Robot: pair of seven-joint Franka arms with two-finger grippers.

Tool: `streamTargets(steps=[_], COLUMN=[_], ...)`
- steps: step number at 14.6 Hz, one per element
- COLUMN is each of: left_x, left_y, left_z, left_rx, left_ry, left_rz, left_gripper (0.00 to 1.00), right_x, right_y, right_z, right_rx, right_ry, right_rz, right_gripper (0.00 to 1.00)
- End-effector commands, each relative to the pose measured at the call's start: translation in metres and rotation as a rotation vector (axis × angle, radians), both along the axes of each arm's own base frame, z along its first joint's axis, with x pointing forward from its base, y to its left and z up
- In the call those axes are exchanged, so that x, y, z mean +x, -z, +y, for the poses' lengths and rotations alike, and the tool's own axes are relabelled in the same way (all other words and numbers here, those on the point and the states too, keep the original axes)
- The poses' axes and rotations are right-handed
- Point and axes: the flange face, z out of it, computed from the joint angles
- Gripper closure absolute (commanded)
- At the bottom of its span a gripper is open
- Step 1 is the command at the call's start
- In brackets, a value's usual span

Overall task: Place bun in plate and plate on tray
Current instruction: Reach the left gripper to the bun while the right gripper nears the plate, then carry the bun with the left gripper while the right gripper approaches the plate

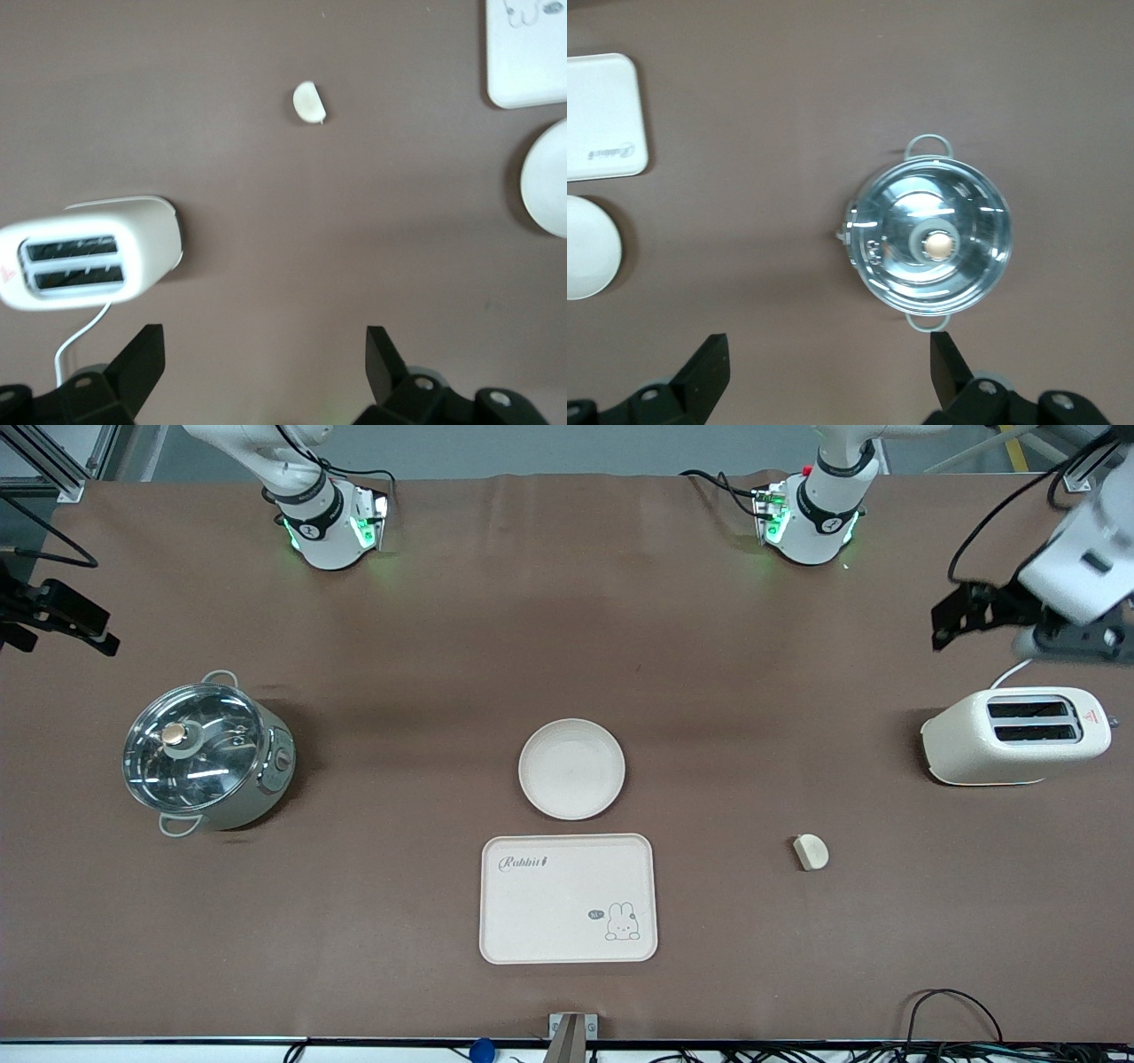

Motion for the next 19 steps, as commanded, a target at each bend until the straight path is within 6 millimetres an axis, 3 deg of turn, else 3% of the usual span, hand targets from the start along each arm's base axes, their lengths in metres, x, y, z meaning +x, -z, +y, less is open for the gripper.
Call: streamTargets(steps=[1, 4, 7, 11, 14, 16, 17, 19], left_x=[0.045, 0.071, 0.092, 0.110, 0.131, 0.139, 0.140, 0.142], left_y=[0.076, 0.168, 0.248, 0.310, 0.350, 0.383, 0.396, 0.419], left_z=[0.002, -0.003, -0.008, -0.021, -0.024, -0.023, -0.024, -0.022], left_rx=[0.027, 0.013, -0.002, -0.020, -0.035, -0.039, -0.048, -0.062], left_ry=[-0.061, -0.174, -0.244, -0.370, -0.388, -0.399, -0.398, -0.411], left_rz=[0.003, -0.025, -0.007, -0.041, -0.047, -0.036, -0.049, -0.069], left_gripper=[0.00, 0.00, 0.00, 0.00, 0.01, 0.05, 0.07, 0.09], right_x=[-0.001, 0.022, 0.047, 0.049, 0.048, 0.048, 0.051, 0.063], right_y=[0.007, 0.062, 0.112, 0.161, 0.179, 0.204, 0.222, 0.277], right_z=[0.027, 0.064, 0.073, 0.110, 0.148, 0.203, 0.219, 0.243], right_rx=[0.031, 0.036, 0.123, 0.187, 0.267, 0.253, 0.252, 0.298], right_ry=[-0.012, -0.047, -0.034, -0.058, 0.056, 0.007, -0.003, 0.122], right_rz=[0.018, 0.114, 0.169, 0.189, 0.255, 0.245, 0.239, 0.300], right_gripper=[0.00, 0.00, 0.00, 0.00, 0.00, 0.00, 0.00, 0.00])
